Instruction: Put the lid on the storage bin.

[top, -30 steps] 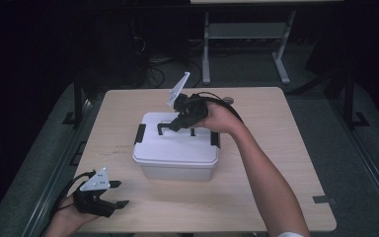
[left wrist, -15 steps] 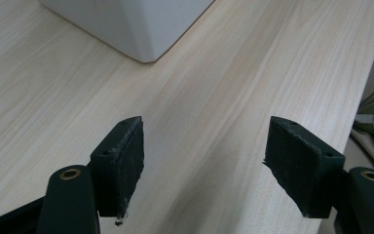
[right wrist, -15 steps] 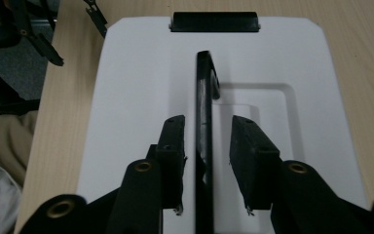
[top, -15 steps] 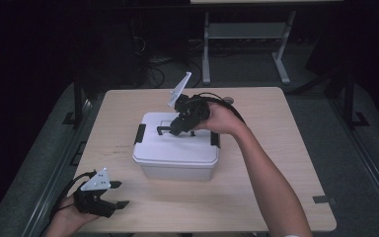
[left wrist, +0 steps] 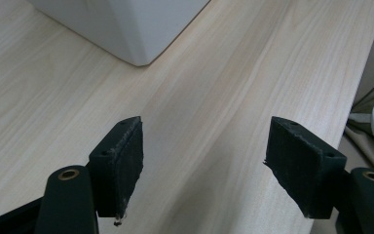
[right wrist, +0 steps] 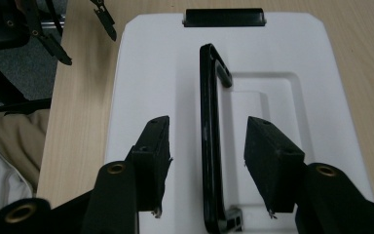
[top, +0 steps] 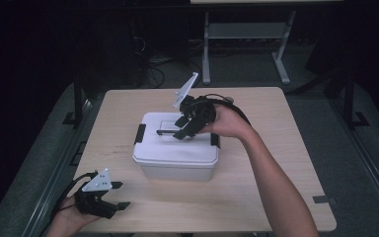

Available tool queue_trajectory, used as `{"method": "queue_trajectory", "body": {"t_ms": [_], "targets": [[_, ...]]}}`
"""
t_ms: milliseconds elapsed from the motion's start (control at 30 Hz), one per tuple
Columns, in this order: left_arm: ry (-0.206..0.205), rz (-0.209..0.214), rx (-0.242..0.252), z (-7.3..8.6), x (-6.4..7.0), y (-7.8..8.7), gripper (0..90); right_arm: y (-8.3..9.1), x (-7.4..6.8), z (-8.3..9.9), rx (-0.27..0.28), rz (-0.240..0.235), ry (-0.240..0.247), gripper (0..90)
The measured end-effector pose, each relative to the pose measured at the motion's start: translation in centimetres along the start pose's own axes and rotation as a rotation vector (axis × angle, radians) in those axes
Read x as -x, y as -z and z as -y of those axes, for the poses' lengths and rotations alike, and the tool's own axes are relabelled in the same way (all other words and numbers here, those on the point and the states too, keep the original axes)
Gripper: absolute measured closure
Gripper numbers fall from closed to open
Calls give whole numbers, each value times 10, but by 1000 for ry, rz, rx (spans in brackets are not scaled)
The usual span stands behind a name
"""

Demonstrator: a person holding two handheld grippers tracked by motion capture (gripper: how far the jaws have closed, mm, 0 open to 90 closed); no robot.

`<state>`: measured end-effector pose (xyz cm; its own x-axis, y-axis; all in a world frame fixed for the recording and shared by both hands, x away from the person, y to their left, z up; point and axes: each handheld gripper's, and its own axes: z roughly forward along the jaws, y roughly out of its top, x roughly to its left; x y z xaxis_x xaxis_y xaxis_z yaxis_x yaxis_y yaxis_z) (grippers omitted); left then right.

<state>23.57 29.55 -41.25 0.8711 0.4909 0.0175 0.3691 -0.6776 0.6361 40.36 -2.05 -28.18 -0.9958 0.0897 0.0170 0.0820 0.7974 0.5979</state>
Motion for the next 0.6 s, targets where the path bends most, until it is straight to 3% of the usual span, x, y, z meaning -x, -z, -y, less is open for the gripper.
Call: {"method": "queue_trajectory", "body": {"t_ms": [300, 600], "targets": [[2, 1, -8, -1, 0, -2, 297, 16, -5, 12, -18, 19, -23, 479], [1, 3, -14, -1, 1, -3, 298, 30, -8, 39, 19, 38, -73, 456]]}}
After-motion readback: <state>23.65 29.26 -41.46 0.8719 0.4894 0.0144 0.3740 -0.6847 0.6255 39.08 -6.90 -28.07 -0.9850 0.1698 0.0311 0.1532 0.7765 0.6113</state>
